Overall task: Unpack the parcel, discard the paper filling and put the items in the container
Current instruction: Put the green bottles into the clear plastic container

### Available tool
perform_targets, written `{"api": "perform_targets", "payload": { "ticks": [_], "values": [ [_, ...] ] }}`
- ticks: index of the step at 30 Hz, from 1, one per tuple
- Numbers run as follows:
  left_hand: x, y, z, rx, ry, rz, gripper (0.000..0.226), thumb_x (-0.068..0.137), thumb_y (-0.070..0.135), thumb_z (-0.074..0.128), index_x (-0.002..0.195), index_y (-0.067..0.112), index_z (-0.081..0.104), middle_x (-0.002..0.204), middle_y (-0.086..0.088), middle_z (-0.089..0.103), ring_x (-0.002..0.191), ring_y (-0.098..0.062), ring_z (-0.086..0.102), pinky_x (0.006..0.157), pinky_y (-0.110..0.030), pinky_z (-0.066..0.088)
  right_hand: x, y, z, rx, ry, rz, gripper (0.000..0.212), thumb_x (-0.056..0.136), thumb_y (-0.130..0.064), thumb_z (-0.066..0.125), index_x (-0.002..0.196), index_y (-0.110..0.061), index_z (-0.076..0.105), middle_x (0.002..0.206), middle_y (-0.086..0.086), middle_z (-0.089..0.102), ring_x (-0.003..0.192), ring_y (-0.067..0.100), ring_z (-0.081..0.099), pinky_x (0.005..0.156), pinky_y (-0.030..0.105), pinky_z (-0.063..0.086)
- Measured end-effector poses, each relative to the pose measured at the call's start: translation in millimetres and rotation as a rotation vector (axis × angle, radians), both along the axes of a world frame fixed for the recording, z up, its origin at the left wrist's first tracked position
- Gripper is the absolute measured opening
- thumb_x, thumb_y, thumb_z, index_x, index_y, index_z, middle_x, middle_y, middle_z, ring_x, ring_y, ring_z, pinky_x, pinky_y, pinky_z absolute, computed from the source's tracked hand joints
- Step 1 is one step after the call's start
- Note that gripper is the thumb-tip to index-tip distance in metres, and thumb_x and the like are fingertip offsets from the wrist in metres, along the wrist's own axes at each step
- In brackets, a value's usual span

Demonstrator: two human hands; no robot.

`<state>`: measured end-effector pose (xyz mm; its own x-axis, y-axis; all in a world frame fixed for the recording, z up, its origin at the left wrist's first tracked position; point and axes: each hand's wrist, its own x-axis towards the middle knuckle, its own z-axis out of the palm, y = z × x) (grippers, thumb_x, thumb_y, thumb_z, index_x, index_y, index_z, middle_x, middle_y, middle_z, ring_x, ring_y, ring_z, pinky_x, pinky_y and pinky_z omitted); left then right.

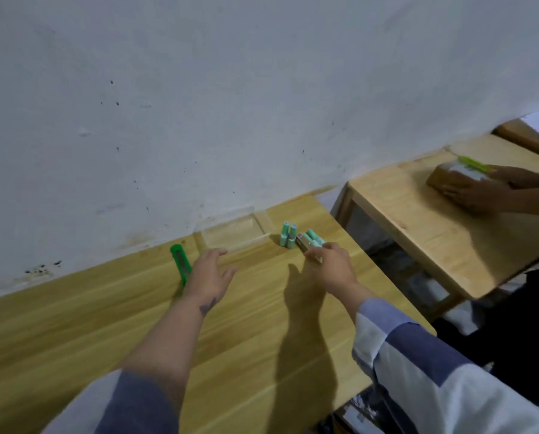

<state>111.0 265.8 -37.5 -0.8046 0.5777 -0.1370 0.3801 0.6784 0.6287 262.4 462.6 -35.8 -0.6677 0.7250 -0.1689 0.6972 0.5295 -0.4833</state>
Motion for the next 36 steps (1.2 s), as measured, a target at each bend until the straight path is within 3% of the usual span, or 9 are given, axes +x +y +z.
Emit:
{"api": "perform_targets", "payload": {
  "ticks": [4, 11, 15, 19, 22, 25, 29, 36],
  "values": [
    [-17, 11, -10, -0.001, 0.077, 0.08, 0.06, 0.089, 0.034, 0.062, 0.141, 0.017, 0.038, 0.154, -0.006, 0.025, 0.142, -0.025, 0.024, 0.115, -0.036, 0.023, -18, 25, -14, 0.034, -0.005, 0.014, 0.034, 0.091, -0.019, 0.05, 0.124, -0.025, 0.057, 0.14, 0.011, 0.041, 0.125, 0.032, 0.039, 0.105, 0.042, 0.037],
    [-39, 34, -33, -0.018, -0.053, 0.216, 0.092, 0.087, 0.046, 0.059, 0.152, 0.012, 0.003, 0.161, 0.001, 0.001, 0.148, -0.02, 0.007, 0.119, -0.036, 0.016, -41, 44, -37, 0.088, -0.064, 0.148, 0.038, 0.095, -0.02, 0.043, 0.13, -0.033, 0.046, 0.15, 0.011, 0.028, 0.127, 0.034, 0.036, 0.104, 0.047, 0.037],
    [-42, 43, -38, -0.025, -0.028, 0.289, 0.09, 0.088, 0.045, 0.058, 0.152, 0.011, 0.005, 0.16, -0.003, 0.009, 0.146, -0.023, 0.014, 0.118, -0.037, 0.021, -50, 49, -38, 0.11, -0.078, 0.163, 0.036, 0.096, -0.026, 0.037, 0.13, -0.035, 0.047, 0.151, 0.014, 0.024, 0.126, 0.037, 0.033, 0.102, 0.049, 0.036],
    [-44, 48, -41, -0.007, -0.024, 0.33, 0.087, 0.088, 0.043, 0.06, 0.151, 0.009, 0.01, 0.157, -0.01, 0.023, 0.142, -0.028, 0.025, 0.116, -0.04, 0.026, -57, 51, -35, -0.11, 0.157, -0.017, 0.032, 0.091, -0.021, 0.052, 0.121, -0.03, 0.059, 0.148, 0.013, 0.029, 0.133, 0.033, 0.029, 0.11, 0.044, 0.031],
    [-43, 49, -42, 0.012, -0.033, 0.348, 0.086, 0.088, 0.041, 0.061, 0.151, 0.01, 0.01, 0.157, -0.009, 0.023, 0.142, -0.028, 0.025, 0.115, -0.039, 0.026, -60, 45, -36, -0.214, 0.269, -0.011, 0.044, 0.081, -0.035, 0.069, 0.124, -0.03, 0.058, 0.149, 0.01, 0.025, 0.138, 0.031, 0.021, 0.114, 0.045, 0.027],
    [-45, 49, -44, 0.011, -0.029, 0.338, 0.087, 0.088, 0.042, 0.06, 0.152, 0.01, 0.01, 0.157, -0.009, 0.022, 0.143, -0.028, 0.024, 0.116, -0.039, 0.026, -70, 45, -41, -0.184, 0.261, -0.028, 0.053, 0.077, -0.042, 0.072, 0.125, -0.025, 0.059, 0.148, 0.011, 0.027, 0.137, 0.031, 0.022, 0.112, 0.044, 0.029],
    [-47, 47, -47, 0.021, -0.032, 0.341, 0.088, 0.087, 0.043, 0.062, 0.152, 0.011, 0.011, 0.157, -0.008, 0.022, 0.142, -0.027, 0.025, 0.115, -0.039, 0.026, -77, 49, -44, -0.138, 0.237, -0.021, 0.044, 0.084, -0.036, 0.066, 0.124, -0.017, 0.061, 0.147, 0.012, 0.032, 0.133, 0.03, 0.03, 0.111, 0.042, 0.031],
    [-46, 43, -49, 0.109, -0.076, 0.371, 0.089, 0.083, 0.04, 0.067, 0.151, 0.013, 0.017, 0.155, -0.007, 0.029, 0.141, -0.026, 0.03, 0.115, -0.04, 0.029, -106, 47, -10, -0.101, 0.471, -0.014, 0.033, 0.082, -0.034, 0.069, 0.11, -0.017, 0.069, 0.141, 0.01, 0.041, 0.129, 0.028, 0.04, 0.109, 0.043, 0.037]
  ]
}}
